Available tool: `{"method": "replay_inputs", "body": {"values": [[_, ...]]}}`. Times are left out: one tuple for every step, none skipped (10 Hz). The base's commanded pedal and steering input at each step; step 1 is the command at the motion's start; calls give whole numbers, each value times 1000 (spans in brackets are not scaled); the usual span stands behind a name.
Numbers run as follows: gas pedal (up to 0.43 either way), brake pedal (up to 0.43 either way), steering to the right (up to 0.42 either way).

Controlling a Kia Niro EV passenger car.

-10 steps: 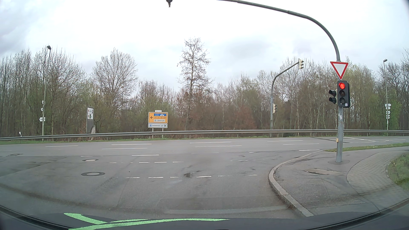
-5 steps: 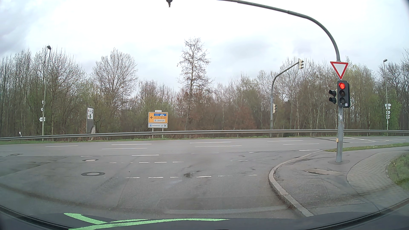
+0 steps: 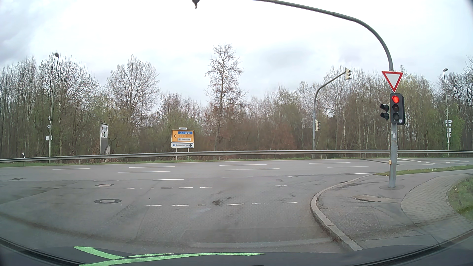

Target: Follow the waypoints while adhering to traffic rules and regulations

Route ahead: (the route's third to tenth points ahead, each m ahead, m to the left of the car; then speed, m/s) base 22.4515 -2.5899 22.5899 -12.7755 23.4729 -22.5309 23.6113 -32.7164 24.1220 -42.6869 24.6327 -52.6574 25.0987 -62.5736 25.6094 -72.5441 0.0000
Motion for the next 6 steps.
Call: {"method": "replay_inputs", "body": {"values": [[0, 354, -6], [0, 348, -6], [0, 354, -6], [0, 348, -6], [0, 348, -6], [0, 348, -6]]}}
